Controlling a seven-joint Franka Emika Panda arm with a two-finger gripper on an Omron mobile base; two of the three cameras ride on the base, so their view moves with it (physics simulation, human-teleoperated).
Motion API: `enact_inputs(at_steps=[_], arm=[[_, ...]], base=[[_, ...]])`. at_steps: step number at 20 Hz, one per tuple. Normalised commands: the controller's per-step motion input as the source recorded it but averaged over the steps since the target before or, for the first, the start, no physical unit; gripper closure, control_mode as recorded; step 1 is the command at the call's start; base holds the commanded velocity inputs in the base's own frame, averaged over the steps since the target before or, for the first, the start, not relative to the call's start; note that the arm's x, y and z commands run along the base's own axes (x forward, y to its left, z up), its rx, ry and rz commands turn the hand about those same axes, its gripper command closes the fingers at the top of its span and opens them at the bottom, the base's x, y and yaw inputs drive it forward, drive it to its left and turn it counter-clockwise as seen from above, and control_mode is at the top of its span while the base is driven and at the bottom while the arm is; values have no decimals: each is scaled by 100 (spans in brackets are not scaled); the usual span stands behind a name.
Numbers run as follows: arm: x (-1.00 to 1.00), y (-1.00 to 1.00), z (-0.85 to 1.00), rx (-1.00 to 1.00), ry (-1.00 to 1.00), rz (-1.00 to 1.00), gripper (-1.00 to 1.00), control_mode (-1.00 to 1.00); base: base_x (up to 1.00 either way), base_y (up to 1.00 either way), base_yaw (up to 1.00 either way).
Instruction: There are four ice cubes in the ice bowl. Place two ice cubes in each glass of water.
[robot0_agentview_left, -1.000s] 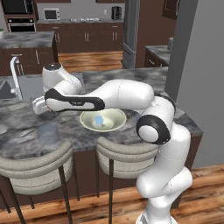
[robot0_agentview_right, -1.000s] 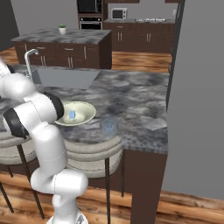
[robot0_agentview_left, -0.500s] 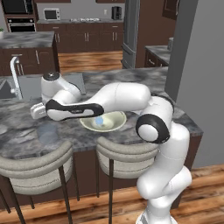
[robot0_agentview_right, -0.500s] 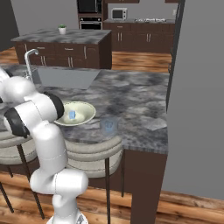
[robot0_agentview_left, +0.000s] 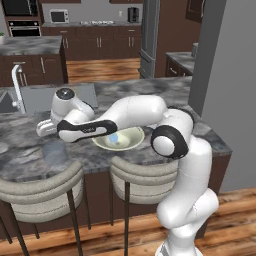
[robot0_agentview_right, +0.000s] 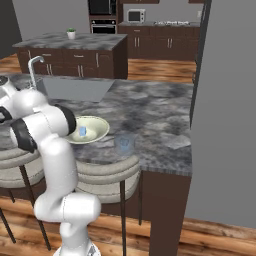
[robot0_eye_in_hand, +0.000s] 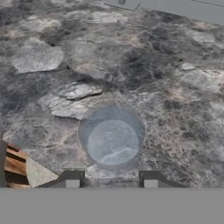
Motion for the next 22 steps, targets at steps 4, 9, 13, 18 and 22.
enact_inputs(at_steps=[4, 9, 13, 18, 22], arm=[[31, 26, -41, 0, 0, 0, 100, -100], [36, 33, -8, 0, 0, -1, 100, -100], [28, 17, -7, 0, 0, 0, 100, -100], [16, 1, -30, -4, 0, 0, 100, -100], [14, 0, -28, -5, 0, 0, 100, -100]], base=[[0, 0, 0], [0, 0, 0], [0, 0, 0], [0, 0, 0], [0, 0, 0]])
